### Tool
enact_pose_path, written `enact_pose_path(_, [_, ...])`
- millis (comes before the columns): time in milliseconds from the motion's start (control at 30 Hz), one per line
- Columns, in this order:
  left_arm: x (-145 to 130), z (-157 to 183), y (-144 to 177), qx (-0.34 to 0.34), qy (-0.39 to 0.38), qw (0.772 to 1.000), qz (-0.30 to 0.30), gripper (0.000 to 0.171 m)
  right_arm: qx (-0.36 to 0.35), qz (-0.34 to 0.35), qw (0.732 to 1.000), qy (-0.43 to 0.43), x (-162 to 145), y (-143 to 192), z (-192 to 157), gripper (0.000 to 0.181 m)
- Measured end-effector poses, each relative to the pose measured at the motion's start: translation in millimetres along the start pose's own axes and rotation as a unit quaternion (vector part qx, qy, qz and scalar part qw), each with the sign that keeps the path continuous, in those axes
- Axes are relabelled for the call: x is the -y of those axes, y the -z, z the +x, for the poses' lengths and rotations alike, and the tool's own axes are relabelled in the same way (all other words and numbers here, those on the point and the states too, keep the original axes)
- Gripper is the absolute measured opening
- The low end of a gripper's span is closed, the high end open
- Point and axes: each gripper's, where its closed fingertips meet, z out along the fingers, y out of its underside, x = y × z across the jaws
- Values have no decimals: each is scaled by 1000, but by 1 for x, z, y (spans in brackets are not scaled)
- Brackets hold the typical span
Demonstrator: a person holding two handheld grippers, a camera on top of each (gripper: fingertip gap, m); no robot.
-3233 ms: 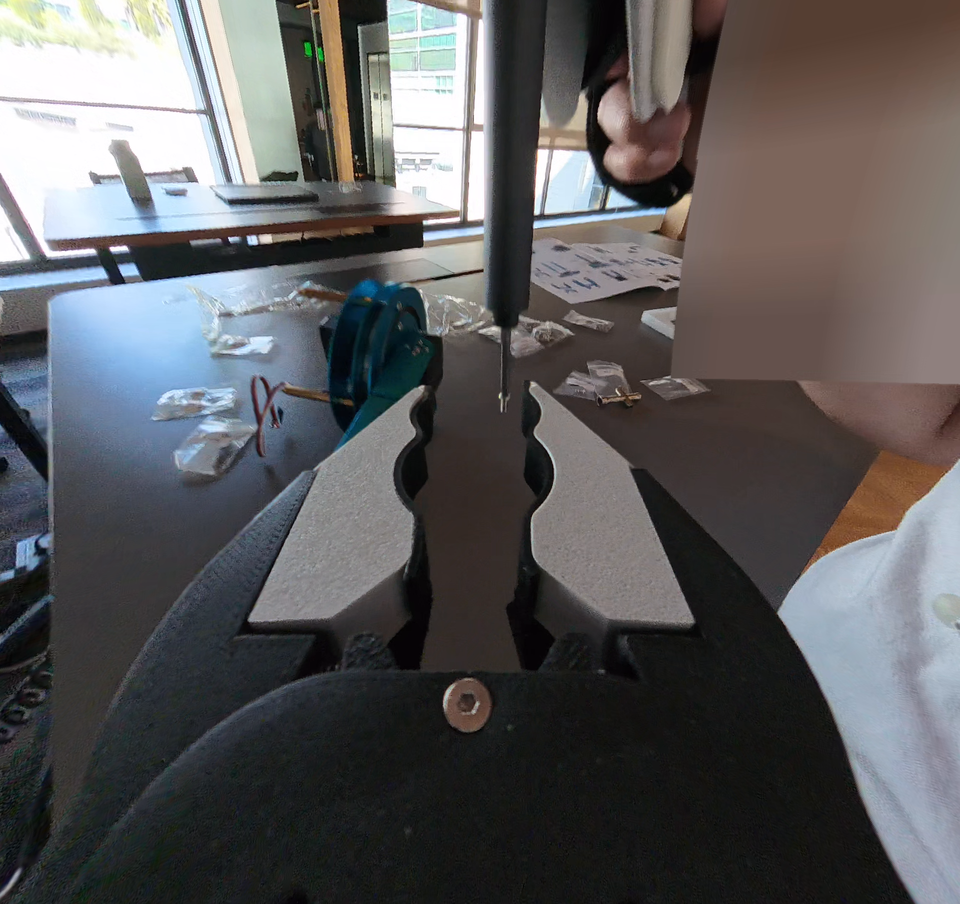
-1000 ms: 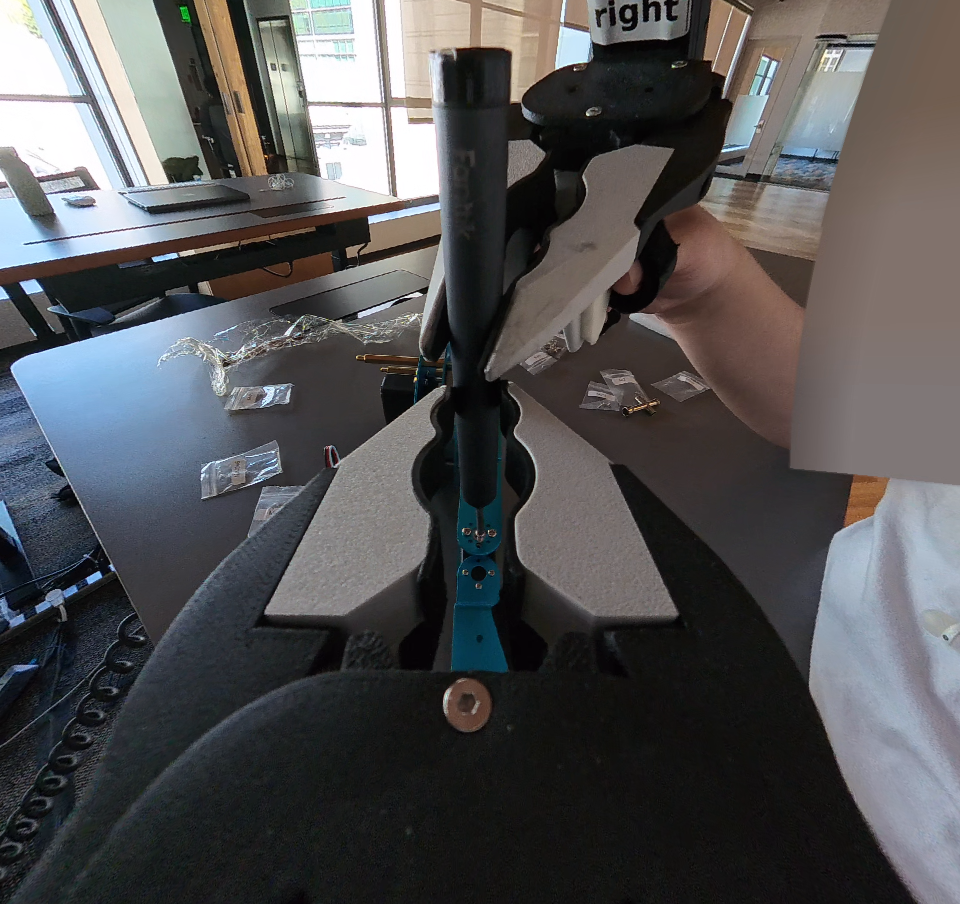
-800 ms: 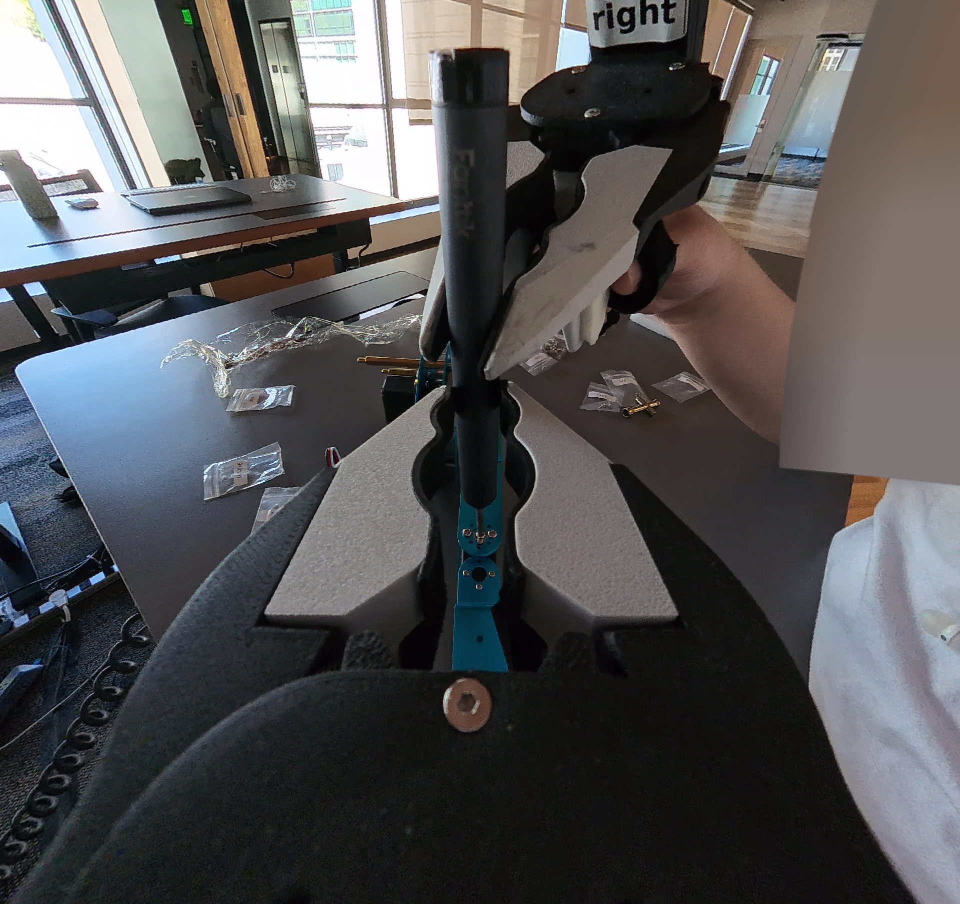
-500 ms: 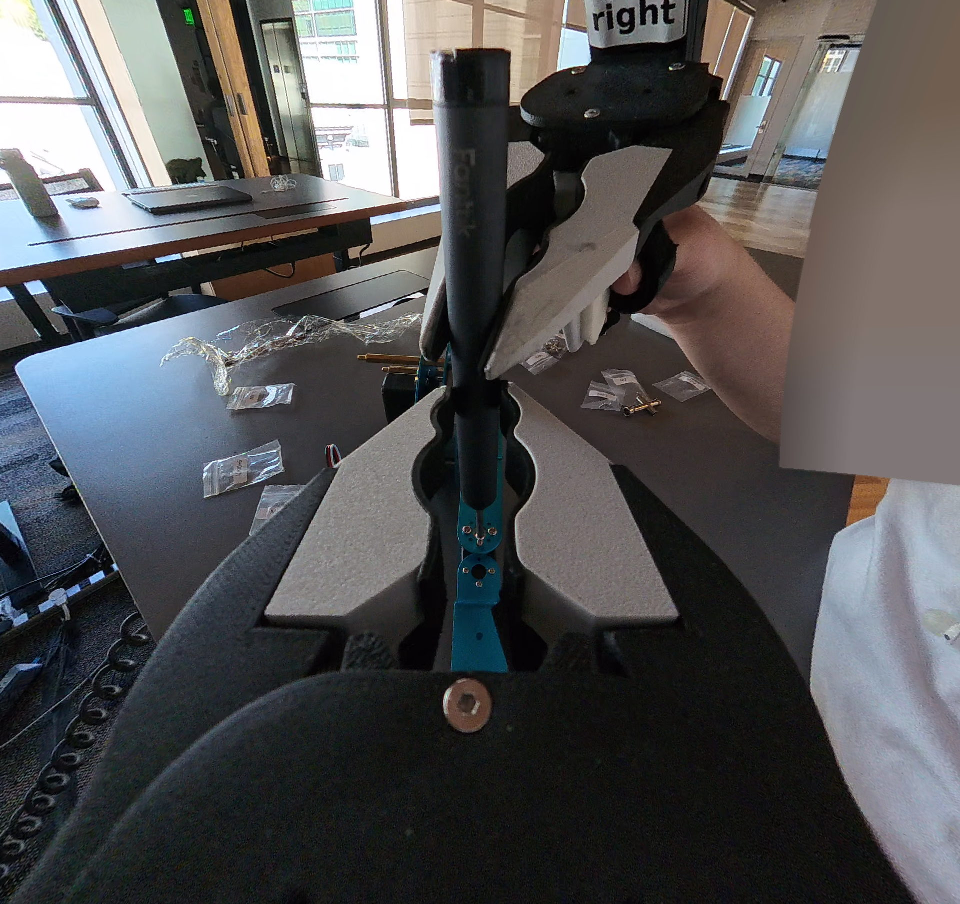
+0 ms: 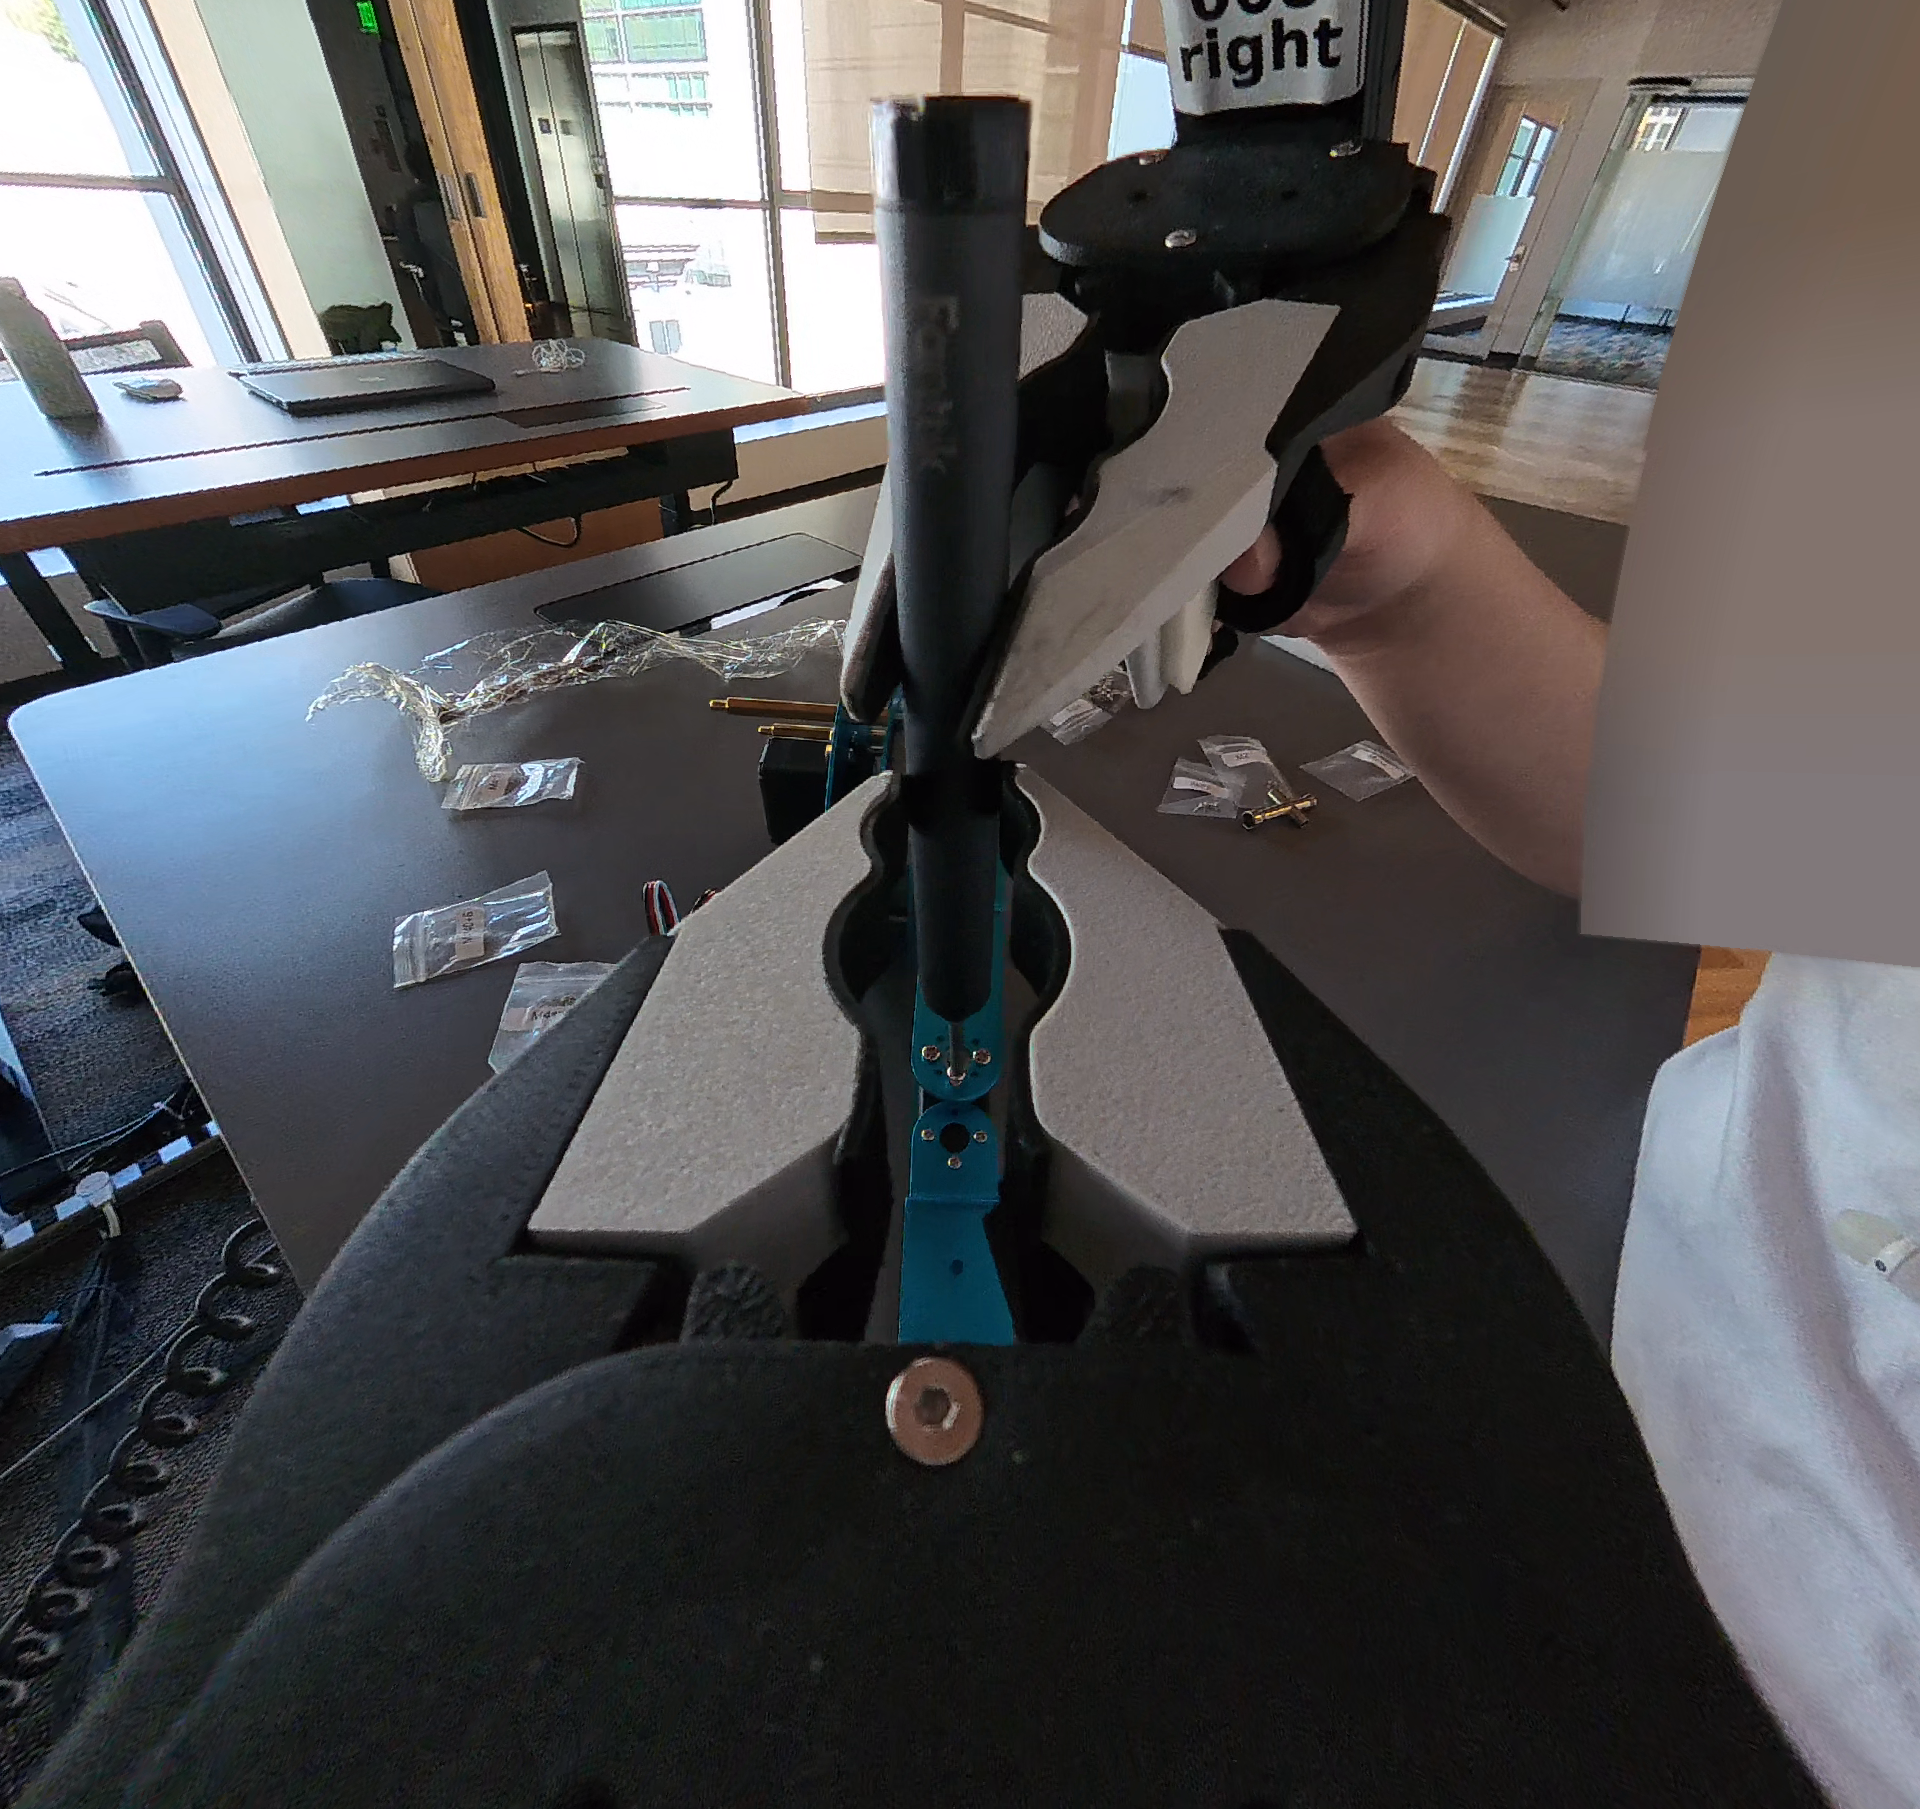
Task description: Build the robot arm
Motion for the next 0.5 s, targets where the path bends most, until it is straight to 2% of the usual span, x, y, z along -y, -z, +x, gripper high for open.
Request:
enact_pose_path(67, [0, 0, 0, 0, -2, 1000, -4, 16, 0, 3, 1000, 1, 0, 0, 0, 17])
enact_pose_path(167, [9, 0, 8, 0, -14, 1000, 3, 30, 0, 8, 1000, 0, 0, 1, 0, 17])
enact_pose_path(233, [23, 2, 21, -17, -1, 999, 26, 36, 2, 9, 1000, -1, 0, 1, 0, 17])
enact_pose_path(400, [71, 0, 44, -80, 90, 986, 113, 43, 0, 8, 1000, 10, 0, 0, -2, 17])
enact_pose_path(500, [82, 6, 34, -86, 87, 987, 104, 42, -1, 8, 1000, 16, 0, -1, -3, 17])
